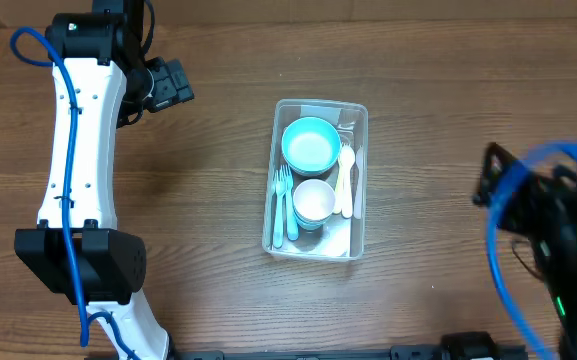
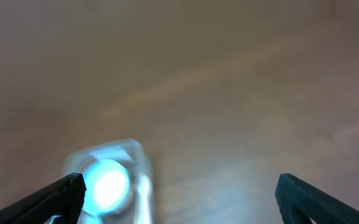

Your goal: Pack container

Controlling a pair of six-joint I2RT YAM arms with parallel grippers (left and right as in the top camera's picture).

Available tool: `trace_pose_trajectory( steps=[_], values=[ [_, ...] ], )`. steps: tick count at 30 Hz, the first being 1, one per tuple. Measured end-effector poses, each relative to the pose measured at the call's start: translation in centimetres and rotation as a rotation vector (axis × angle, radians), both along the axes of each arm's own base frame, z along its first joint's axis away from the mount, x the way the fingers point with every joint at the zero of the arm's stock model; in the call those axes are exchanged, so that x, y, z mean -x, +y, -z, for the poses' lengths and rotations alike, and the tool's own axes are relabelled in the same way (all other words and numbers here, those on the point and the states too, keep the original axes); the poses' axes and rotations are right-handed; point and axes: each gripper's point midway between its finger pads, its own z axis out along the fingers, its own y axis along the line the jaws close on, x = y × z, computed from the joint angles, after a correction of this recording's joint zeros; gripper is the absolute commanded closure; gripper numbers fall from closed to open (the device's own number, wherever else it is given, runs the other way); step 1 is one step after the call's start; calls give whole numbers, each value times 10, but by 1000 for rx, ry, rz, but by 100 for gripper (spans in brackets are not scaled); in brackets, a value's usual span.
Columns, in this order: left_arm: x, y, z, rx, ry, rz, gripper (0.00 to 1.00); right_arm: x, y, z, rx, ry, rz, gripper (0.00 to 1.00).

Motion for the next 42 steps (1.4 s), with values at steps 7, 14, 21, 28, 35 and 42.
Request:
trace_pose_trajectory(
  steps=[7, 14, 21, 28, 35, 42],
  values=[
    [0, 0, 0, 0, 0, 0, 0, 80, 0, -83, -26, -615, -43, 0],
    [0, 0, 0, -1, 0, 0, 0, 39, 29, 2, 55, -758, -192, 0],
    [0, 0, 0, -3, 0, -1, 0, 5, 43, 100, 76, -708, -254, 0],
    [0, 1, 0, -3, 0, -1, 0, 2, 42, 112, 155, -677, -258, 0],
    [0, 1, 0, -3, 0, -1, 0, -6, 43, 149, 191, -537, -277, 0],
    [0, 1, 0, -3, 0, -1, 0, -12, 44, 177, 195, -479, -288, 0]
  ],
)
